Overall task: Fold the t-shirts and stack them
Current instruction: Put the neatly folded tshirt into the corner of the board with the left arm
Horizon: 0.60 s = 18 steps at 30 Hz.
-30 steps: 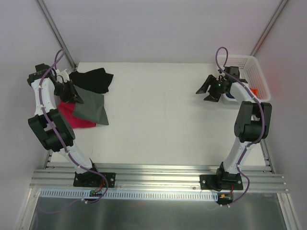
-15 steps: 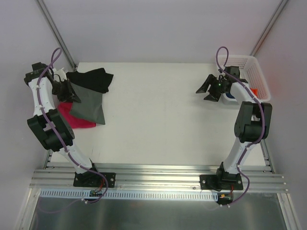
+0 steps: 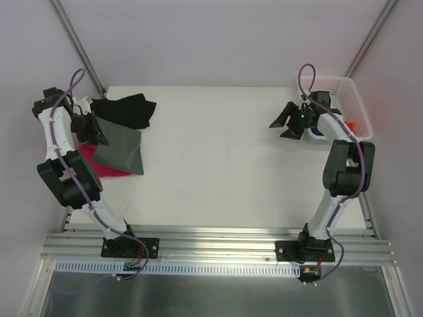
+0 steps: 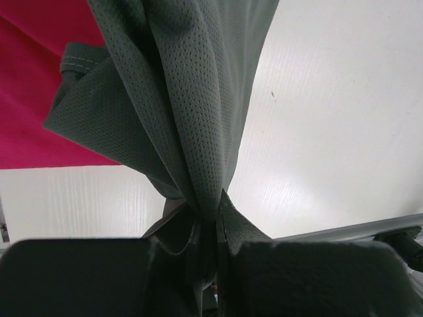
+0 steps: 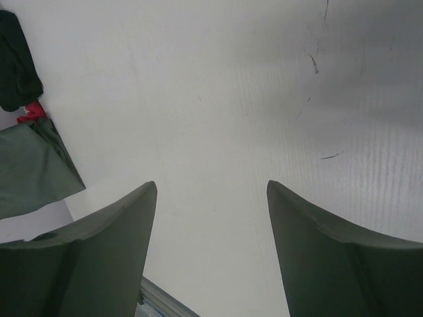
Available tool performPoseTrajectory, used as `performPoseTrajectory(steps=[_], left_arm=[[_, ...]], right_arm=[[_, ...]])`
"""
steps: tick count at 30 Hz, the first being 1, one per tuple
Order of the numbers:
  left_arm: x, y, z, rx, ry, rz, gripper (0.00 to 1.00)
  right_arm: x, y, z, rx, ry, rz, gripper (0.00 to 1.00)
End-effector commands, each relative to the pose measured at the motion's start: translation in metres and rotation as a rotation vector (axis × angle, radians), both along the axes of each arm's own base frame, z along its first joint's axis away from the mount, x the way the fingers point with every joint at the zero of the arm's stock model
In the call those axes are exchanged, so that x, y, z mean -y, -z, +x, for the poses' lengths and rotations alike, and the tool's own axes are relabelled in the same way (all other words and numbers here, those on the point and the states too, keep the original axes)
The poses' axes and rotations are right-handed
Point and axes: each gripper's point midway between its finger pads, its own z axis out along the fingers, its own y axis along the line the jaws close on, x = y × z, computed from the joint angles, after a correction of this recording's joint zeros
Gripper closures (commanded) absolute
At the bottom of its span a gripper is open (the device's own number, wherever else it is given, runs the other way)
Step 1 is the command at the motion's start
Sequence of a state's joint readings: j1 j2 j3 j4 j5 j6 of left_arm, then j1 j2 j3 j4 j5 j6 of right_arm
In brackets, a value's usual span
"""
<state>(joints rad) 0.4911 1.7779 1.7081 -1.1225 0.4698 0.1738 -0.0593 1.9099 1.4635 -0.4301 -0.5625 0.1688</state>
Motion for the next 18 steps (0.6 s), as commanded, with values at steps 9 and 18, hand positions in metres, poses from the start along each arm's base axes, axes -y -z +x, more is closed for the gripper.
performPoseTrajectory(steps=[9, 18], left_arm=[[-0.027, -0.024, -0.017, 0.015, -0.065, 0.113, 1.0], [-0.046, -0.018, -0.022, -0.025, -0.116, 0.189, 1.0]], right_arm=[[-0.003, -0.029, 0.004, 0.078, 0.0, 0.025, 0.29], [-0.003, -0.028, 0.003, 0.079, 0.0, 0.024, 0.29]])
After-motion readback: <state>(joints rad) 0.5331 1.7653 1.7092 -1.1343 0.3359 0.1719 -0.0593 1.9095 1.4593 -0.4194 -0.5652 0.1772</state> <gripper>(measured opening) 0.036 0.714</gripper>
